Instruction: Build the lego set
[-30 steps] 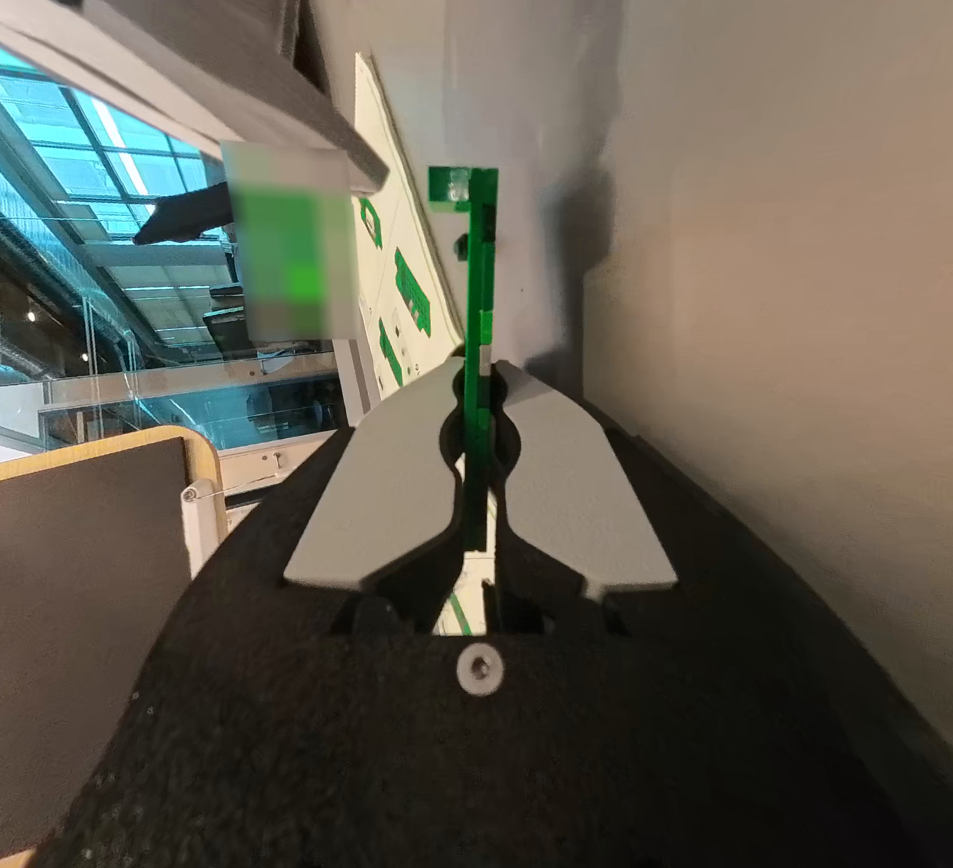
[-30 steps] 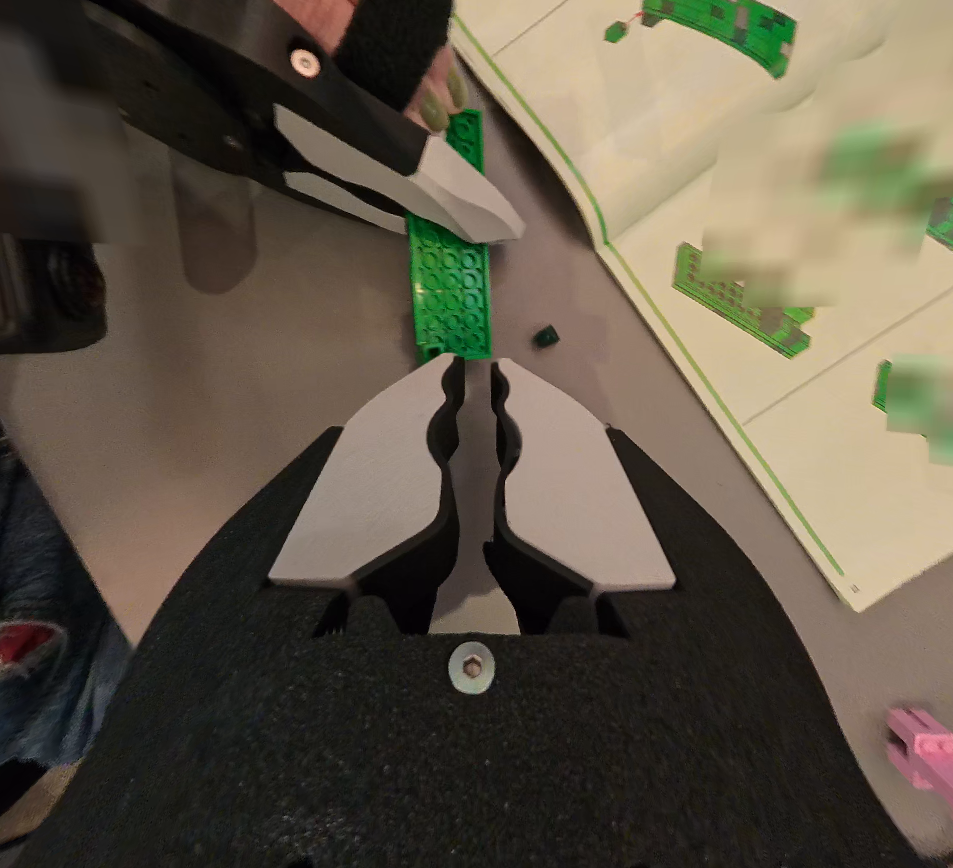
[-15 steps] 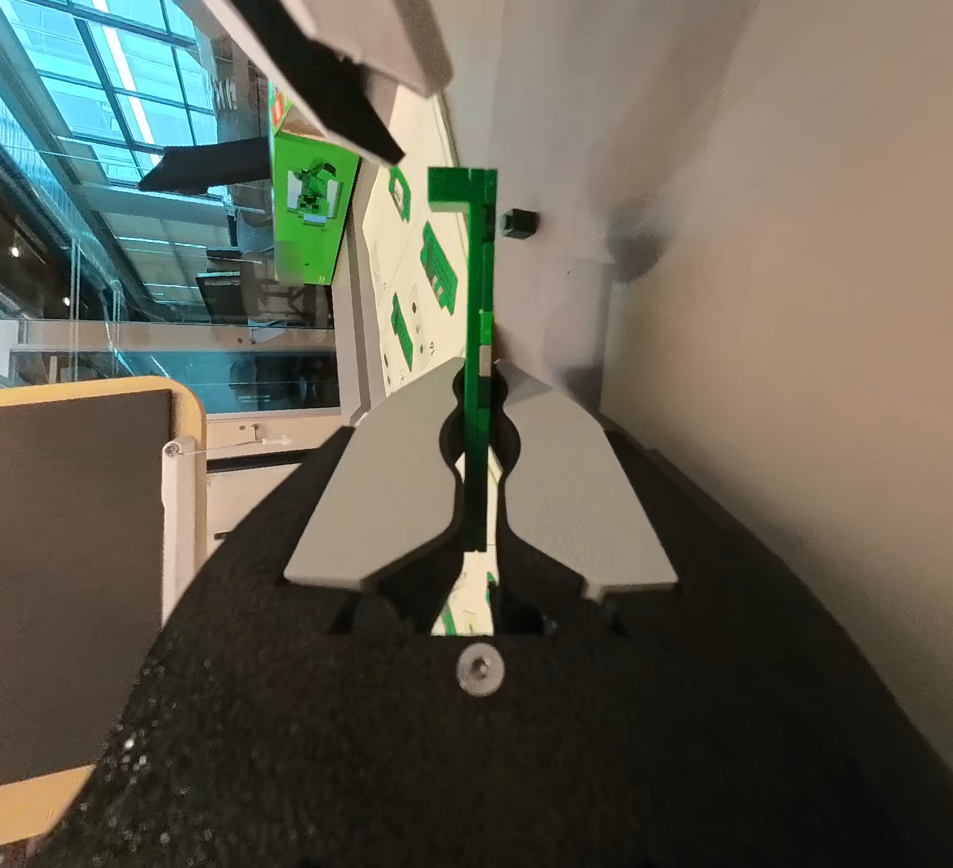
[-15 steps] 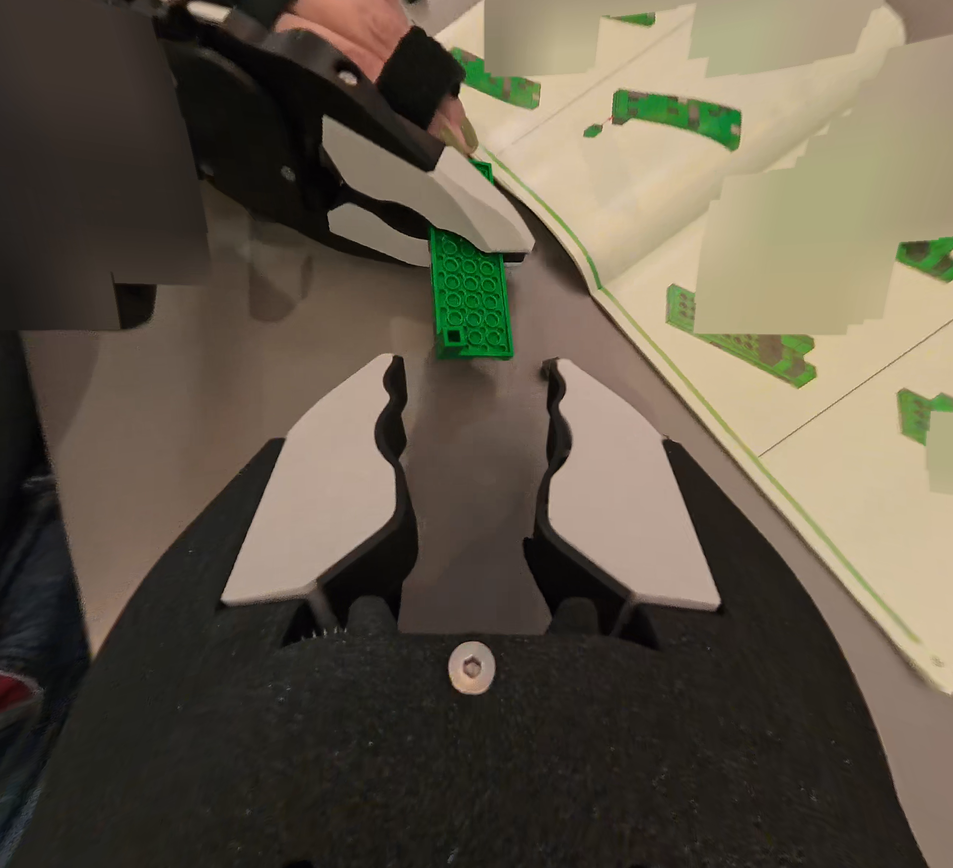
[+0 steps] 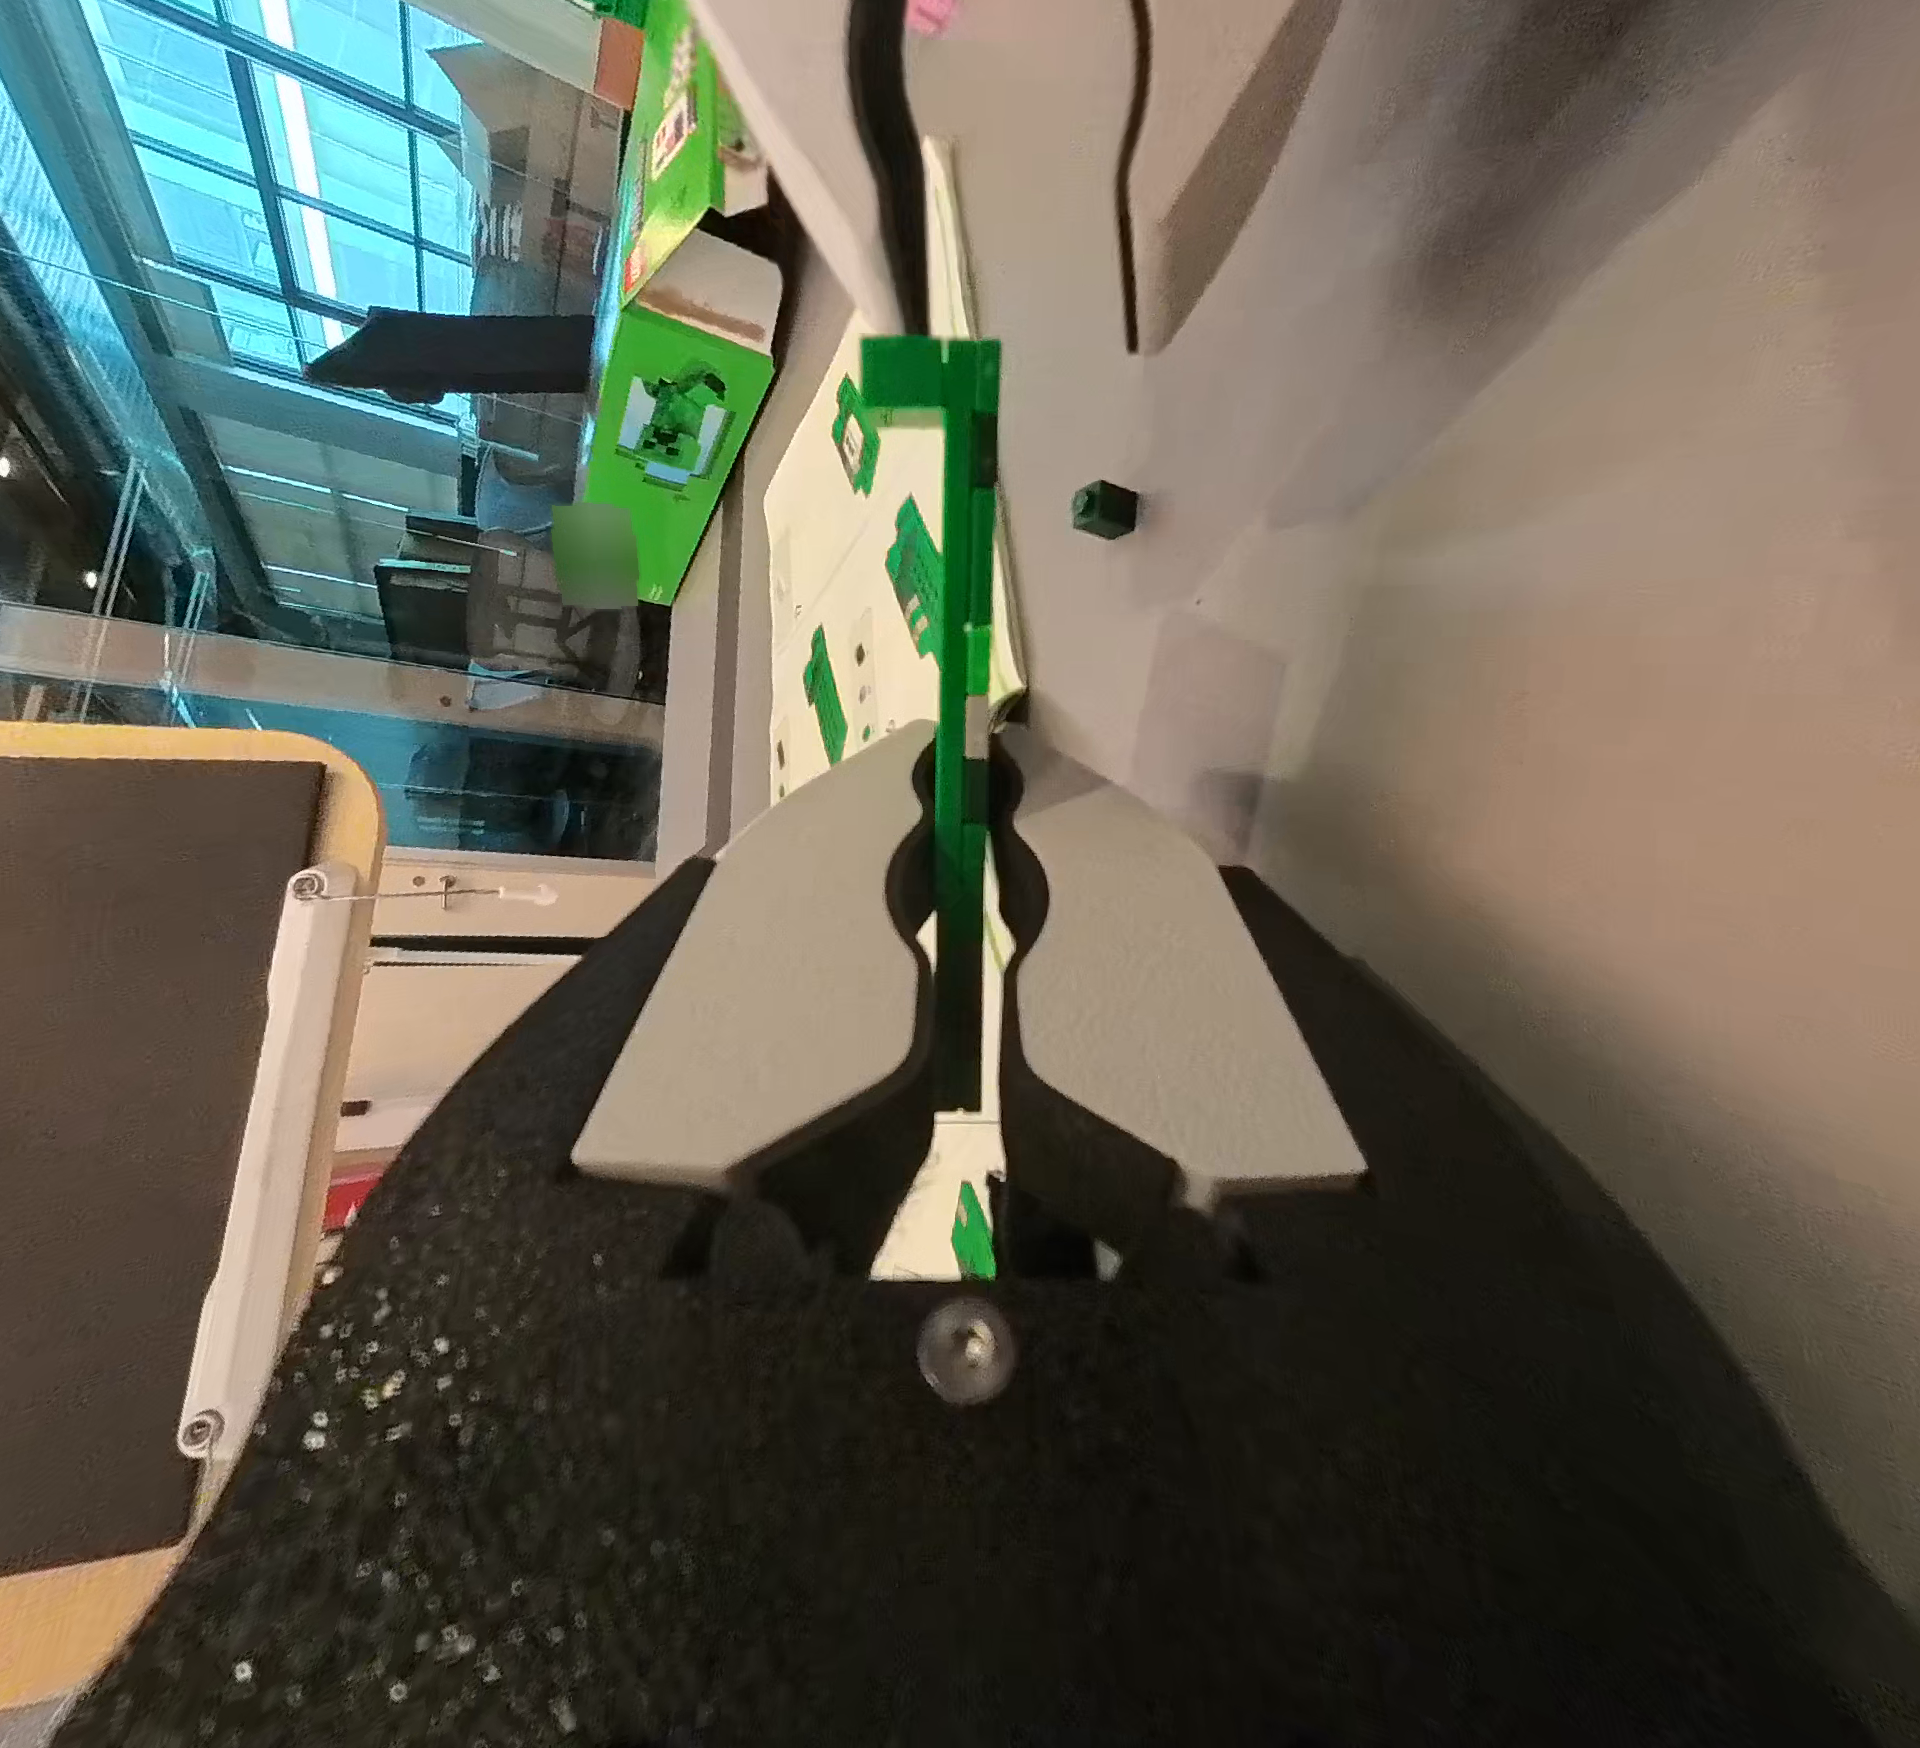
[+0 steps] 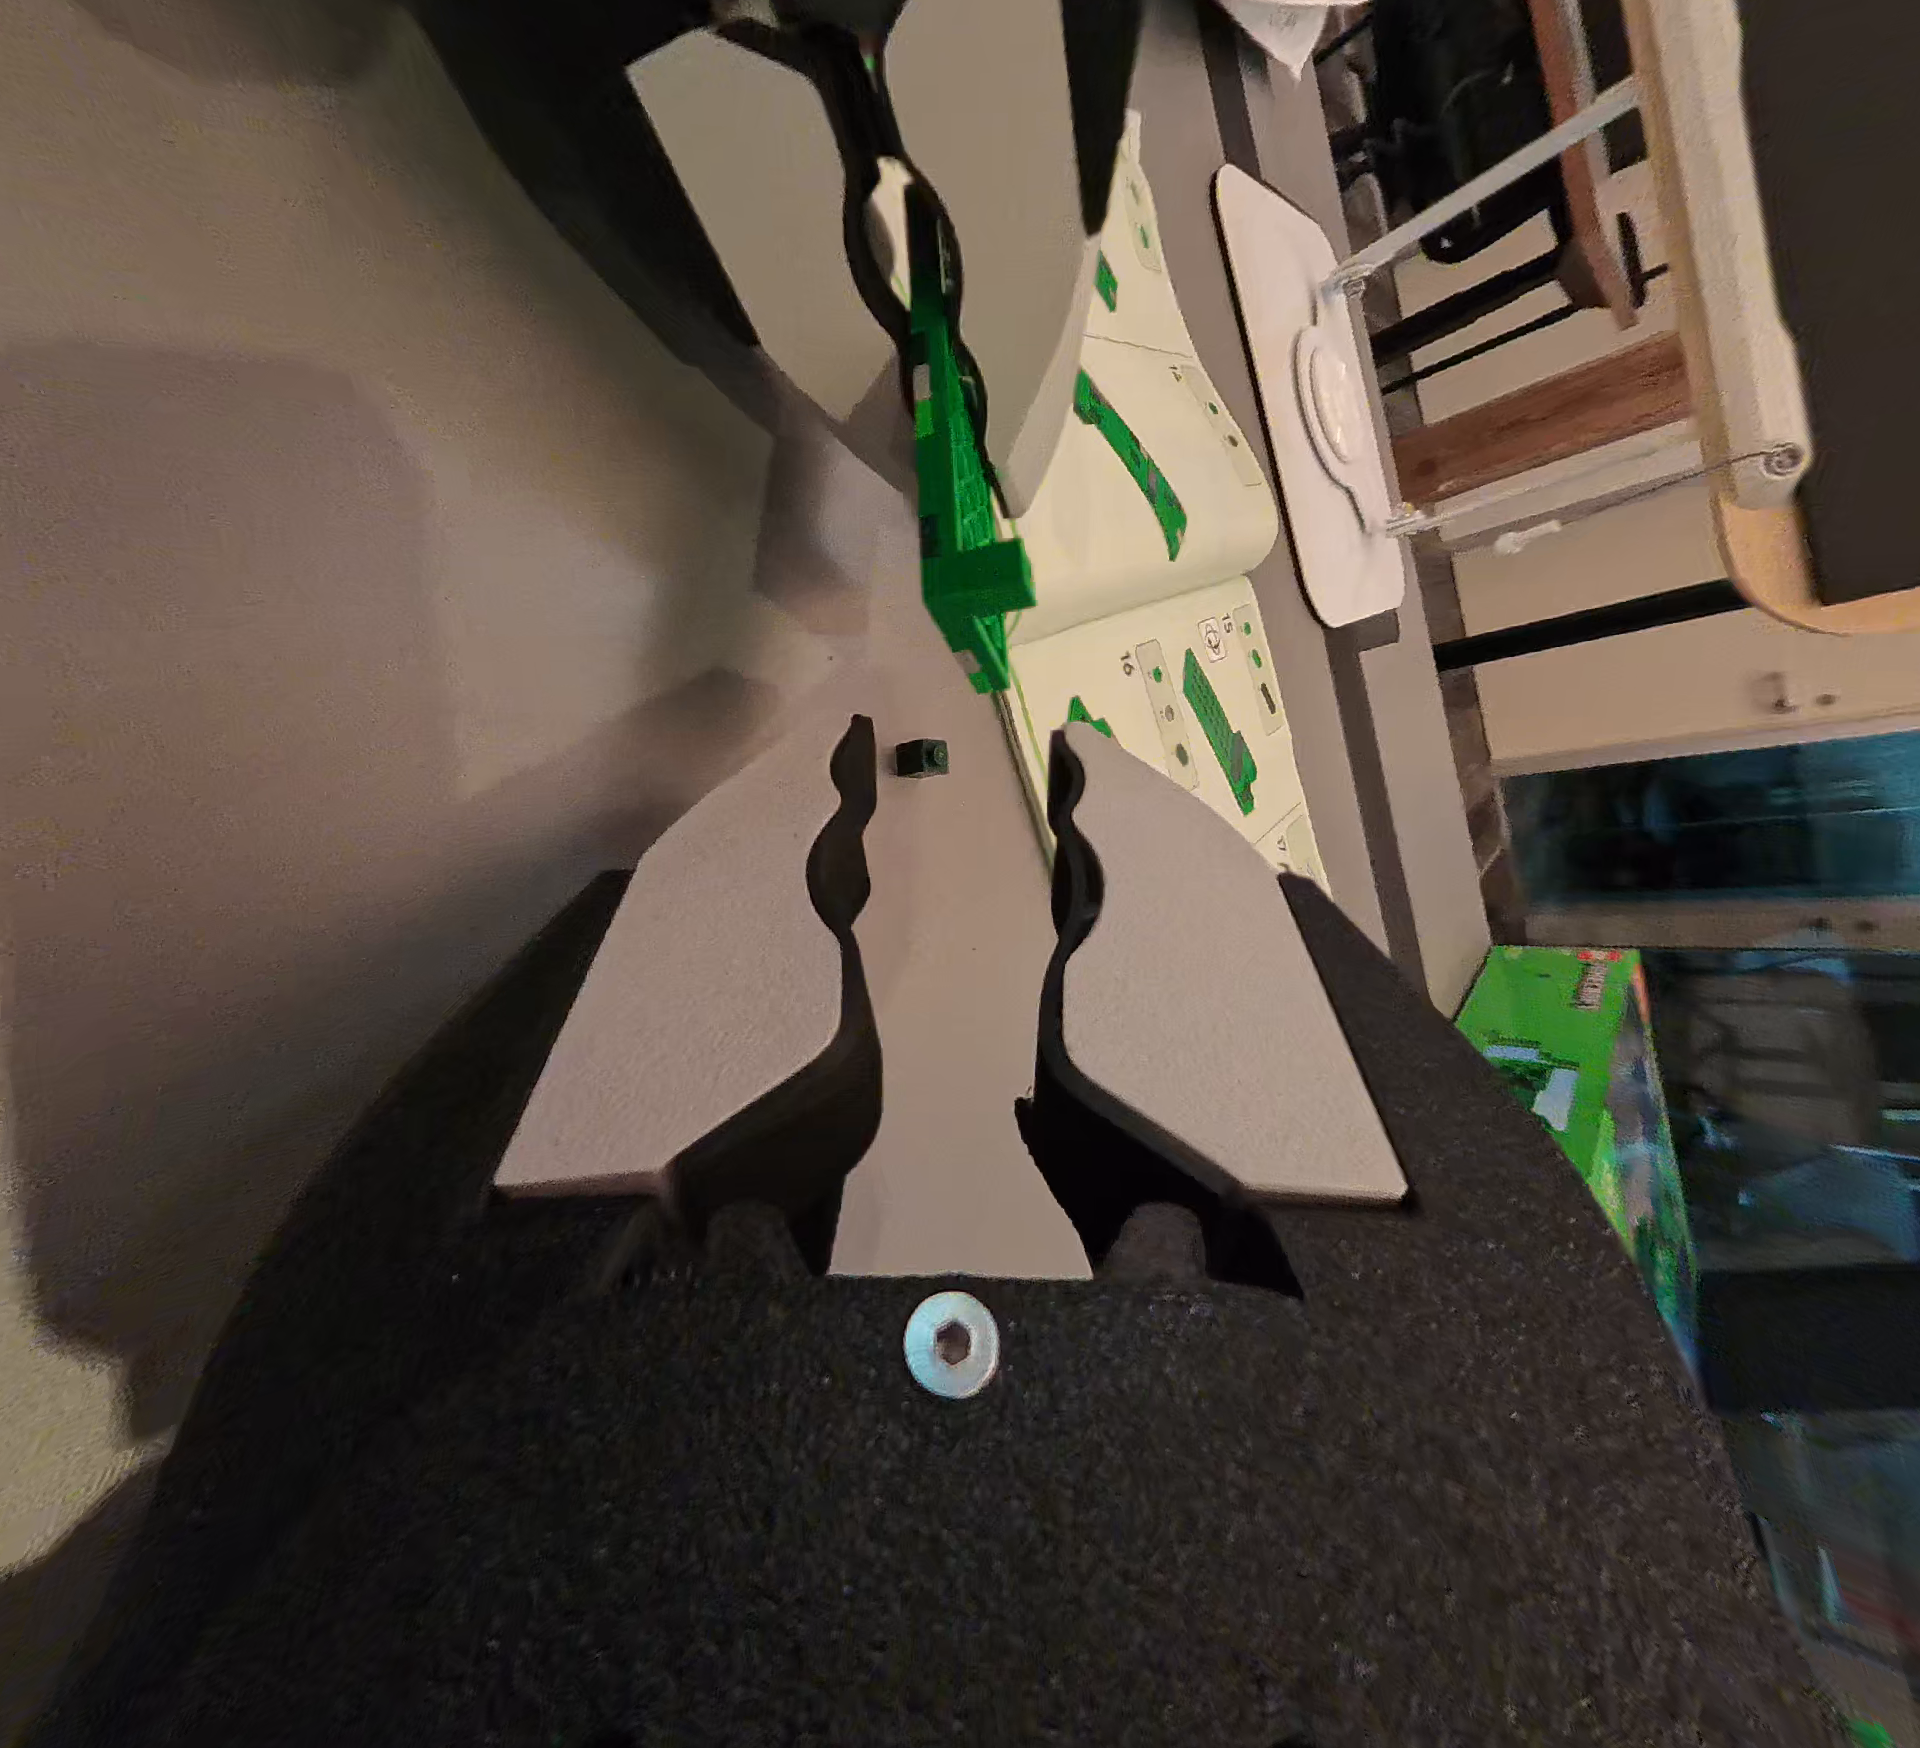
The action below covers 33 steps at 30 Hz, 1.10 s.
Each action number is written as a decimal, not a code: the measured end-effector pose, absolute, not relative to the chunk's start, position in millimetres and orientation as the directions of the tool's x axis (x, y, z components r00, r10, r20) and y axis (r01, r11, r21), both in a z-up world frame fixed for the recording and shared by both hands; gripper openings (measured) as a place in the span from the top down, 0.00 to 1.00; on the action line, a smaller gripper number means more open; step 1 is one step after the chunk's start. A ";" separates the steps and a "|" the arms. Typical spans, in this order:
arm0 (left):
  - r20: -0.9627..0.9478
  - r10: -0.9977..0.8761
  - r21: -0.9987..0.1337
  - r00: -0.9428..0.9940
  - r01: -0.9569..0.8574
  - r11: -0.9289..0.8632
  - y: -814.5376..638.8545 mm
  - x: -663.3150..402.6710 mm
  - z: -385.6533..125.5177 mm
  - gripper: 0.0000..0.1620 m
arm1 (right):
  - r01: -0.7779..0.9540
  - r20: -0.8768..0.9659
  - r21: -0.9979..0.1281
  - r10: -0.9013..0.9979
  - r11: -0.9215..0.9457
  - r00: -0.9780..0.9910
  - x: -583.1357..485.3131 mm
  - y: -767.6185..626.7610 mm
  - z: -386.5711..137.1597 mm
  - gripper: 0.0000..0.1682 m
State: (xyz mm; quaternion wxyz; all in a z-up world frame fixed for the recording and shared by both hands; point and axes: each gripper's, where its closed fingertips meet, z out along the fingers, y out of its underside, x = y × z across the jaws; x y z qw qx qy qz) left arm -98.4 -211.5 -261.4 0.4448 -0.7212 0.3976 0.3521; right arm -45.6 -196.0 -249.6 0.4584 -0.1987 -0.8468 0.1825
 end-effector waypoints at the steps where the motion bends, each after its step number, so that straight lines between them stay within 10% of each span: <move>1: -0.861 -0.258 -0.365 0.438 -0.886 -0.286 -211.6 -98.3 -261.1 0.96 | 0.166 0.711 -0.486 0.499 0.858 -0.496 -45.3 -196.2 -251.0 0.82; 7: -0.886 -0.232 -0.312 0.401 -0.887 -0.342 -213.9 -112.6 -260.9 0.96 | 0.323 0.663 -0.511 0.605 0.796 -0.441 -51.0 -170.2 -258.2 0.94; 15: -0.902 -0.238 -0.239 0.360 -0.876 -0.419 -219.5 -134.1 -266.5 0.96 | 0.732 0.003 -0.549 0.877 0.403 -0.481 -55.6 -176.4 -273.8 0.93; 20: -0.894 -0.252 -0.245 0.370 -0.876 -0.415 -220.9 -135.3 -268.9 0.96 | 0.664 0.107 -0.448 0.773 0.599 -0.625 -56.9 -173.3 -286.2 0.92; 28: -0.889 -0.261 -0.253 0.376 -0.879 -0.404 -220.6 -133.5 -269.9 0.96 | 0.561 0.091 -0.586 0.735 0.585 -0.672 -65.2 -185.8 -290.2 0.95; 33: -0.894 -0.277 -0.232 0.353 -0.892 -0.388 -219.8 -129.5 -271.0 0.96 | 0.723 0.047 -0.280 0.761 0.632 -0.647 -48.7 -154.0 -289.3 0.95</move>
